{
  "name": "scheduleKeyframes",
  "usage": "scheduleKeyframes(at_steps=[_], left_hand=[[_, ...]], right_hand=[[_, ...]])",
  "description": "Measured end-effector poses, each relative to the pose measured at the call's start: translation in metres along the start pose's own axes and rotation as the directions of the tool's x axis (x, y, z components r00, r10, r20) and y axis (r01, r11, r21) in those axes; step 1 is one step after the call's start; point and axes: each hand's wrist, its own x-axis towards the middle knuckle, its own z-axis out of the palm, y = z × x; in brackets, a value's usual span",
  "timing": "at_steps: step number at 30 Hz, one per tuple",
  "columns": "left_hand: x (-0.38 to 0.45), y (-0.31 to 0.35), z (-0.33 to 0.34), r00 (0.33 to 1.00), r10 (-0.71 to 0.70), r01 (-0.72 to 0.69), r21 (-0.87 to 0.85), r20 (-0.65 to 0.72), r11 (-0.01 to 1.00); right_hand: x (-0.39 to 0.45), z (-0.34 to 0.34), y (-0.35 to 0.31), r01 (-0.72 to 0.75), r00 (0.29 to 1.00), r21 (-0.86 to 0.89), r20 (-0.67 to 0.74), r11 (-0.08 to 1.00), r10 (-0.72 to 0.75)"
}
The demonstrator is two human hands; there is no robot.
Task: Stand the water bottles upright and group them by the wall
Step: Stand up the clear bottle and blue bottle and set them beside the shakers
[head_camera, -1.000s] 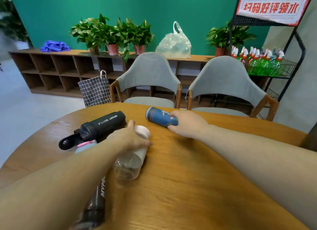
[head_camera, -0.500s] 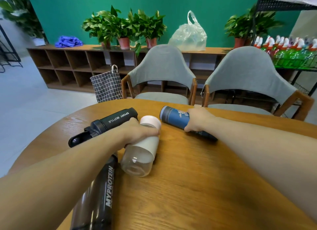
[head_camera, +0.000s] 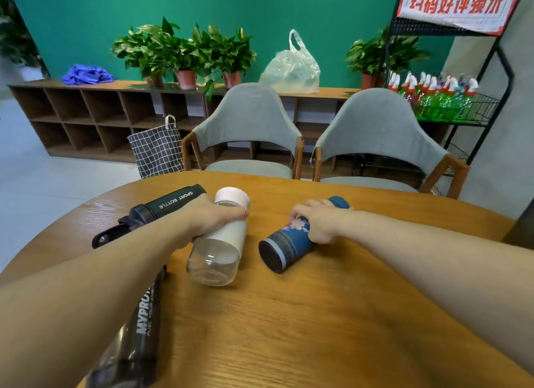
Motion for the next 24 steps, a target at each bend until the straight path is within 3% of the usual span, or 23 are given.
scheduleKeyframes(at_steps=[3, 6, 10, 14, 19, 24], left_hand=[[-0.006, 0.000, 0.002, 1.000, 0.000, 0.000, -0.016, -0.014, 1.000], [-0.010, 0.001, 0.005, 1.000, 0.002, -0.003, -0.036, -0.025, 0.999], [-0.014, 0.004, 0.010, 0.999, 0.033, -0.034, -0.060, -0.018, 0.998], [-0.020, 0.009, 0.018, 0.999, 0.048, -0.048, -0.093, -0.005, 0.994], [-0.029, 0.023, 0.031, 0.997, 0.080, -0.080, -0.111, -0.005, 0.991], [-0.041, 0.042, 0.049, 0.994, 0.107, -0.105, -0.152, 0.005, 0.983]], right_hand=[[-0.010, 0.003, -0.002, -0.017, 0.995, 0.216, -0.091, 0.976, 0.037], [-0.013, 0.011, 0.000, -0.119, 0.960, 0.319, -0.206, 0.940, 0.191], [-0.022, 0.019, 0.003, -0.376, 0.877, 0.311, -0.184, 0.873, 0.444], [-0.030, 0.021, 0.016, -0.507, 0.800, 0.450, -0.072, 0.735, 0.596], [-0.046, 0.021, 0.030, -0.547, 0.763, 0.566, 0.035, 0.616, 0.646], [-0.068, 0.023, 0.041, -0.452, 0.806, 0.714, 0.069, 0.534, 0.588]])
